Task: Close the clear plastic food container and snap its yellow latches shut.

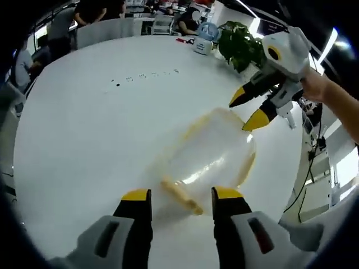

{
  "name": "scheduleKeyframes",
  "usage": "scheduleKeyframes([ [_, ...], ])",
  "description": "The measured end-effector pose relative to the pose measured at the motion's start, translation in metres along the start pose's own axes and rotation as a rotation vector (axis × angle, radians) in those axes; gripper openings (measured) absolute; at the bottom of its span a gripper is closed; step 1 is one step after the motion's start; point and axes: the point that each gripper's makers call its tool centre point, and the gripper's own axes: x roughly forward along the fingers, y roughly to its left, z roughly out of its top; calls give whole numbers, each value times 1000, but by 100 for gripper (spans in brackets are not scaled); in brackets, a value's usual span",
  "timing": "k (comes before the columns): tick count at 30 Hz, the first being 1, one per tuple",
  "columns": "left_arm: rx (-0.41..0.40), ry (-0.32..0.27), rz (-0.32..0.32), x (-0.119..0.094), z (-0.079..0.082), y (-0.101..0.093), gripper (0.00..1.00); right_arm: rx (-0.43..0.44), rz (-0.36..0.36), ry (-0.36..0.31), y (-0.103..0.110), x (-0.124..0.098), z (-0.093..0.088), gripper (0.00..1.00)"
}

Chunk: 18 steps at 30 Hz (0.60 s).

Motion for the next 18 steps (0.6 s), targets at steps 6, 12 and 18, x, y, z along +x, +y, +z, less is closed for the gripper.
scheduleKeyframes([
  [6, -92, 4, -15, 6, -4, -4, 39, 130, -6, -5, -1, 4, -5, 40],
  [12, -184, 0, -37, 12, -10, -7, 38, 199, 15, -10, 2, 7, -9, 40],
  [18, -255, -7, -80, 14, -8, -12, 35, 318, 78, -8, 11, 11, -9, 37],
])
